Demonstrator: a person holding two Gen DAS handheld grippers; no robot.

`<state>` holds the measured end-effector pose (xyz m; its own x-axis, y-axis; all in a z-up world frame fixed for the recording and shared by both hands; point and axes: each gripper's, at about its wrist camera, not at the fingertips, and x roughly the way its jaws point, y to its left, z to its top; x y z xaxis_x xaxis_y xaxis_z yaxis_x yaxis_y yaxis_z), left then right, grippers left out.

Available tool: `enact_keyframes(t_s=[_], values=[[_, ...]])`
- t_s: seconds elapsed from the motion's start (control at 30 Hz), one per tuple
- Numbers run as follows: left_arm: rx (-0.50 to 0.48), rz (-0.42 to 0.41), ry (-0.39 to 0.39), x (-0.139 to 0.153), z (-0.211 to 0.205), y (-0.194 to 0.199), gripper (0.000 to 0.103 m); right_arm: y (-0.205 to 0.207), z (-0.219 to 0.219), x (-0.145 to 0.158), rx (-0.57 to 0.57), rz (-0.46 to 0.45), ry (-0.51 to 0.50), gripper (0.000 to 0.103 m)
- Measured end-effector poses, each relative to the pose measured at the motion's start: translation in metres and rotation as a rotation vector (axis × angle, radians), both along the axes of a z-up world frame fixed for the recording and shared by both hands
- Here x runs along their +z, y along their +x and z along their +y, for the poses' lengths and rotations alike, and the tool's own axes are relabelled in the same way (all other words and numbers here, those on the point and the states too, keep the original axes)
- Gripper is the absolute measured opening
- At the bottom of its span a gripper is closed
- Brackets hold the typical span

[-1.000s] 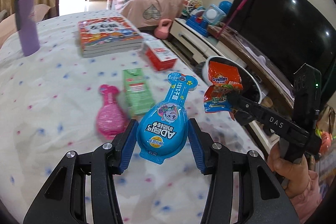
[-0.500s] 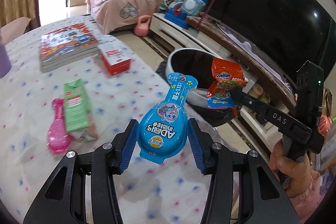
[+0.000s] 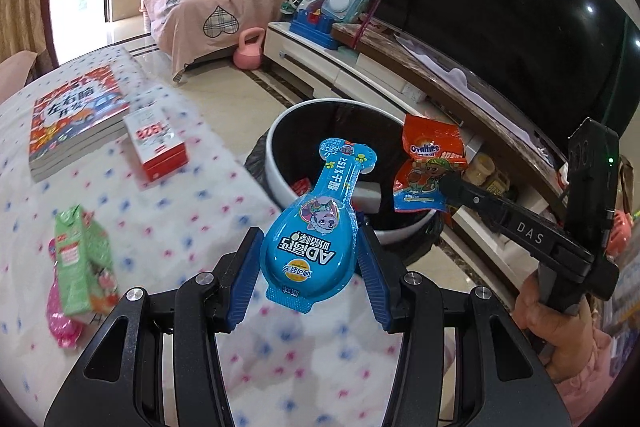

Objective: Collect trash
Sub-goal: 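Carry candy pack and snack bag over the bin and open both tools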

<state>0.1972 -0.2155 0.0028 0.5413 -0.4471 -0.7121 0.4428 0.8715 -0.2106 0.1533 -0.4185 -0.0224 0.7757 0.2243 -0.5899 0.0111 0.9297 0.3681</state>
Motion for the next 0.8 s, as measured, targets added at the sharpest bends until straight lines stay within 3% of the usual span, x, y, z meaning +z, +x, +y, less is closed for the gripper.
enact_keyframes(t_s=[0.8], values=[[-0.013, 0.04, 0.041, -0.013, -0.052, 0.051, 0.048, 0.038, -0.024, -0.012, -0.022, 0.062, -0.038, 0.01]])
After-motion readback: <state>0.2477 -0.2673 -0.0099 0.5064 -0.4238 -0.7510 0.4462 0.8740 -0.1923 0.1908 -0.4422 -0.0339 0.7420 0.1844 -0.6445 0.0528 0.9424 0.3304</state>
